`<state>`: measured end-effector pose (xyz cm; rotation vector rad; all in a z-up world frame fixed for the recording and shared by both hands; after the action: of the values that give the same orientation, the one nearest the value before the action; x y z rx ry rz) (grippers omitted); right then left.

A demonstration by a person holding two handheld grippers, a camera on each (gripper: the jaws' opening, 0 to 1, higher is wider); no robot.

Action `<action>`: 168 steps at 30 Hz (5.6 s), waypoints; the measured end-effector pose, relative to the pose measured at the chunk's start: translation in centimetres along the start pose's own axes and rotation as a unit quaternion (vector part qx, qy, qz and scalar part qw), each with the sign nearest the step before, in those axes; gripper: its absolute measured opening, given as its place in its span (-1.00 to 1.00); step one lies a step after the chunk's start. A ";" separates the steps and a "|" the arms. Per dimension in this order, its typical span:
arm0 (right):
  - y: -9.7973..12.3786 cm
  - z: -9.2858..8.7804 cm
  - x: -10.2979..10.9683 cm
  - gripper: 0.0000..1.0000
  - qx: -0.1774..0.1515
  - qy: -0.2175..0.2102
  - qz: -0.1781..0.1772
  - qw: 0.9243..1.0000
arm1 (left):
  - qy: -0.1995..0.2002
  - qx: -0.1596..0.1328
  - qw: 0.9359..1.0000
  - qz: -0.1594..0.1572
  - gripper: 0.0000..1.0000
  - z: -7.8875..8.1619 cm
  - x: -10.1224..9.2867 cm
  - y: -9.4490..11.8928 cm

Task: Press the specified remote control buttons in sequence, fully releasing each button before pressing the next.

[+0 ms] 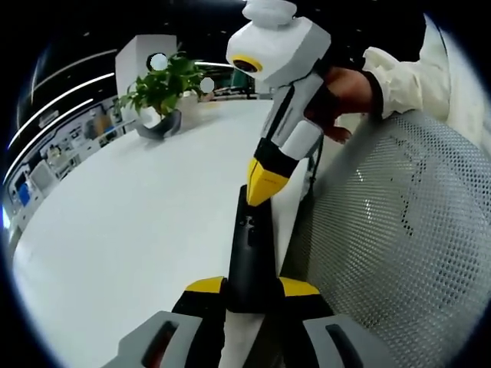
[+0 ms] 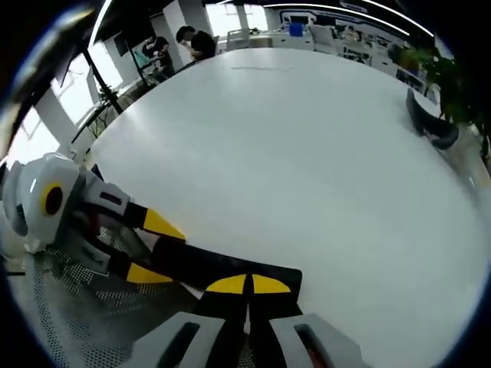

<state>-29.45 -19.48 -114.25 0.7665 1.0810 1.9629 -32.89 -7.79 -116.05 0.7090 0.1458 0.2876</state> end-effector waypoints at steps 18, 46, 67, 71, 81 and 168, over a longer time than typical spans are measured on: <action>0.3 -0.1 0.6 -1.00 -0.001 0.028 -0.017 0.999 | -0.072 0.019 0.997 0.008 -0.49 -0.1 -0.3 -0.1; 0.3 0.1 0.5 -1.00 -0.001 0.022 0.008 1.000 | 0.026 -0.008 0.999 -0.022 -0.52 0.2 0.0 0.4; 0.1 0.4 0.3 -1.00 0.017 0.014 0.003 1.000 | 0.032 -0.009 0.998 -0.049 -0.52 0.3 0.9 0.3; 0.2 0.5 0.2 -1.00 0.026 -0.010 0.009 1.000 | 0.033 -0.012 0.998 -0.047 -0.52 0.3 0.9 0.3; 0.2 0.4 0.7 -1.00 0.041 -0.014 0.024 0.999 | 0.026 -0.013 0.999 -0.046 -0.52 0.4 0.9 0.1; 0.3 2.3 0.6 -1.00 0.087 -0.157 0.100 0.979 | -0.006 -0.012 0.998 -0.056 -0.51 0.9 0.2 -0.4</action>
<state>-28.09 -18.17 -112.83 1.2776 1.0212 1.8426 -32.43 -8.61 -115.66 0.6752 0.1704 0.1787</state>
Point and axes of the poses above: the point that each gripper's makers call its tool centre point, and the gripper's own axes: y roughly backward along the fingers, x roughly to its left, z roughly out of its top, the point moved 5 cm from there along y, roughly backward along the fingers, and after that the axes turned 5 degrees about -z, right-handed, at the moved point
